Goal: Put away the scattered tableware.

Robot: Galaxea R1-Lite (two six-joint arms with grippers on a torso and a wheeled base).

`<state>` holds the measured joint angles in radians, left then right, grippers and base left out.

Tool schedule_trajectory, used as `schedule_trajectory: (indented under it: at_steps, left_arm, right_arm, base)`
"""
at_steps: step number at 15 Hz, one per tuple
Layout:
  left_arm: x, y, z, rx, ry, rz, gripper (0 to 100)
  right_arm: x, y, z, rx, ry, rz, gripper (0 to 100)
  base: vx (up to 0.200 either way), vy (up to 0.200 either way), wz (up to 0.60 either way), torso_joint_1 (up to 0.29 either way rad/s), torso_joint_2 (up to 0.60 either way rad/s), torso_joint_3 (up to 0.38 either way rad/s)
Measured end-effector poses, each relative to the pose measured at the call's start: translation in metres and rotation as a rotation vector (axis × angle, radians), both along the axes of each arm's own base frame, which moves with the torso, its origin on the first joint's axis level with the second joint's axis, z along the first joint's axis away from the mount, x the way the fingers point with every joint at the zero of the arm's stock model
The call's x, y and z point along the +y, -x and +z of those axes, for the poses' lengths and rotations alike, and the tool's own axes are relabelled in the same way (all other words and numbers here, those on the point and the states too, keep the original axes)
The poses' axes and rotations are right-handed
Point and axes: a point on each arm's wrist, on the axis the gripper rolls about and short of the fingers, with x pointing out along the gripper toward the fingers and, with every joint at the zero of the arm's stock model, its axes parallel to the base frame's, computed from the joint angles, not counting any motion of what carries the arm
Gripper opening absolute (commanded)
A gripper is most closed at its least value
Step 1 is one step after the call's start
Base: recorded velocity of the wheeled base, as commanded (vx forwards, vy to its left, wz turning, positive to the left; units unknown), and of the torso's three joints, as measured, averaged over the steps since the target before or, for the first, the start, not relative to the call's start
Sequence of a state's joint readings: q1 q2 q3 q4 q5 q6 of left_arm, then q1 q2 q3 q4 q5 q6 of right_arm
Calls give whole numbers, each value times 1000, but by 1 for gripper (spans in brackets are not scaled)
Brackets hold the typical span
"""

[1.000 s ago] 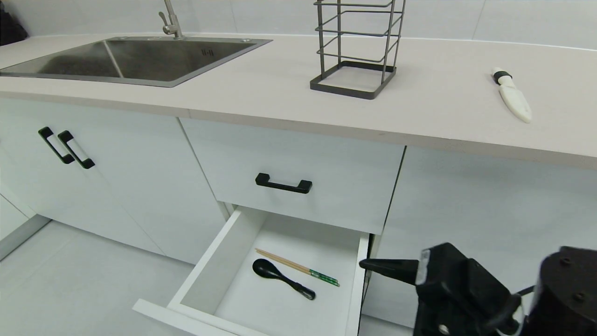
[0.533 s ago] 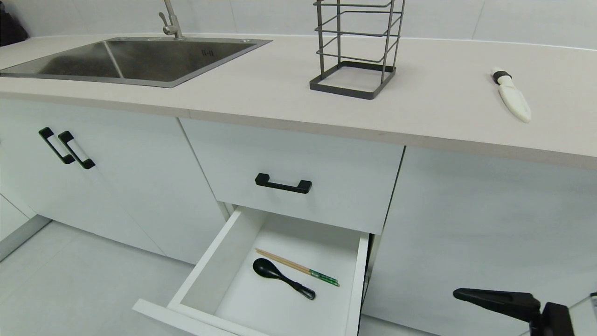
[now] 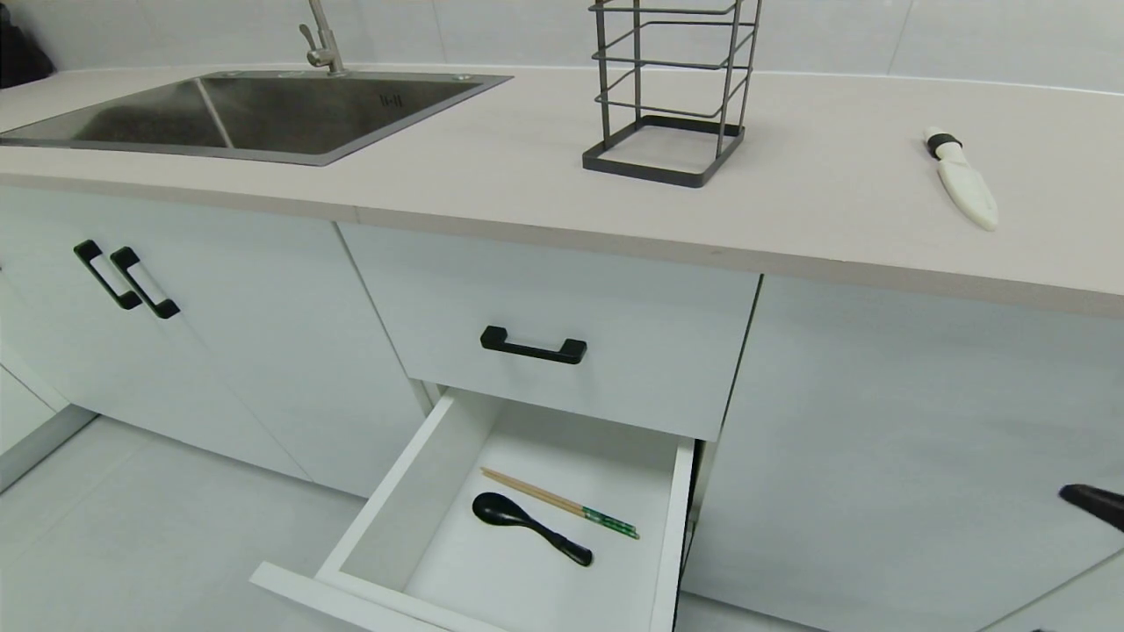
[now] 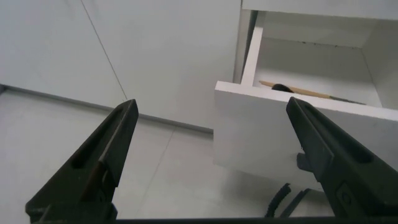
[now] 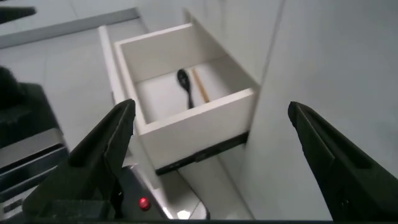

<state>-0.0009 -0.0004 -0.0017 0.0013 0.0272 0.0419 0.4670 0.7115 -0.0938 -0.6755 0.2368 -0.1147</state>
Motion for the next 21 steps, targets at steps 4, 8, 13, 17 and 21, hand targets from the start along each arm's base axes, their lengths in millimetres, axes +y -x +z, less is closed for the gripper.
schedule_trajectory:
  at_steps: [4,8,13,17,21]
  left_arm:
    - [0,0,0,-1,37,1,100]
    - [0,0,0,-1,57,1,100]
    - [0,0,0,-3,61,-1,100]
    - [-2,0,4,-42,33,-69,100]
    - [-5,5,31,-306,-6,-237,100]
  right_arm:
    - [-24,14,0,-73,-55,-364,100]
    - [-25,45,-24,-98,-71,-465,100]
    - [-23,69,-51,-63,-133,-322,100]
    - [-31,73,-85,119,-128,-676,100]
    - [-32,75,-86,102,-111,-721,100]
  base:
    - [0,0,0,0,0,0]
    - [0,0,0,0,0,0]
    - [0,0,0,0,0,0]
    - [0,0,0,0,0,0]
    - [0,0,0,0,0,0]
